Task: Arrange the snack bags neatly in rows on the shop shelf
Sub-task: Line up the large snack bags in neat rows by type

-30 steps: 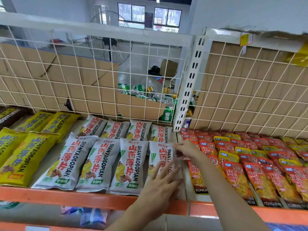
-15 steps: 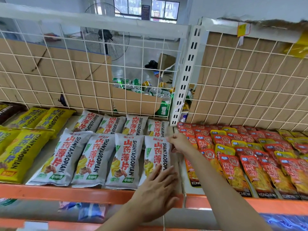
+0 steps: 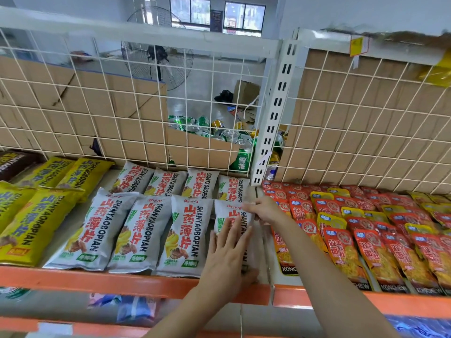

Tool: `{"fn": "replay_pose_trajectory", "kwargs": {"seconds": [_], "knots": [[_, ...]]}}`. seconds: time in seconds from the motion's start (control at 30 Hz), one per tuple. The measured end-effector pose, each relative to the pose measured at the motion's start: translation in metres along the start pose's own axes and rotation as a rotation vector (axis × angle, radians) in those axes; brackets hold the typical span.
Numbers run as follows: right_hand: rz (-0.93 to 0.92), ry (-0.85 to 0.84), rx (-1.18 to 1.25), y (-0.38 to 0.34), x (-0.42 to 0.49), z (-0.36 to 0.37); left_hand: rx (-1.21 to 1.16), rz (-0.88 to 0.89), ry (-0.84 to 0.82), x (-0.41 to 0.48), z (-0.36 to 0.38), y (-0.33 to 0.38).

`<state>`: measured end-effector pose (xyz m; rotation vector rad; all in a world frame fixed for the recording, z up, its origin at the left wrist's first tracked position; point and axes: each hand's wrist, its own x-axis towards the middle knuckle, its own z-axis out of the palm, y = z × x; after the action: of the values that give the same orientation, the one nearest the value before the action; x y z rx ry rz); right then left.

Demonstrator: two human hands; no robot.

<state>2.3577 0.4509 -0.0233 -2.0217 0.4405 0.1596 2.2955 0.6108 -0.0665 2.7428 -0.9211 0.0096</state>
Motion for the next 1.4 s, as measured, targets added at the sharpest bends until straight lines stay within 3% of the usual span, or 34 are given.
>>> {"fn": "replay_pose_trajectory", "kwargs": {"seconds": [0.17, 0.33, 0.5, 0.63, 0.9, 1.4], "knots": [[0.007, 0.085, 0.066, 0.004, 0.005, 0.005, -0.101, -0.039, -0.007, -0.003, -0.003, 0.002], [-0.079, 0.114, -0.071, 0.006, 0.008, 0.006, 0.084, -0.044, -0.048, -0.01, 0.003, -0.002], [-0.126, 0.171, -0.162, 0.006, 0.007, 0.007, -0.066, 0.004, 0.197, 0.008, -0.032, -0.027], [-0.102, 0.196, -0.185, 0.007, 0.005, 0.013, -0.221, -0.144, 0.129, 0.053, -0.067, -0.071], [-0.106, 0.253, -0.117, 0.013, 0.008, 0.02, -0.087, -0.061, -0.189, 0.136, -0.072, -0.127], [-0.069, 0.288, -0.066, 0.019, 0.011, 0.025, -0.04, -0.006, -0.282, 0.16, -0.073, -0.132]]}}
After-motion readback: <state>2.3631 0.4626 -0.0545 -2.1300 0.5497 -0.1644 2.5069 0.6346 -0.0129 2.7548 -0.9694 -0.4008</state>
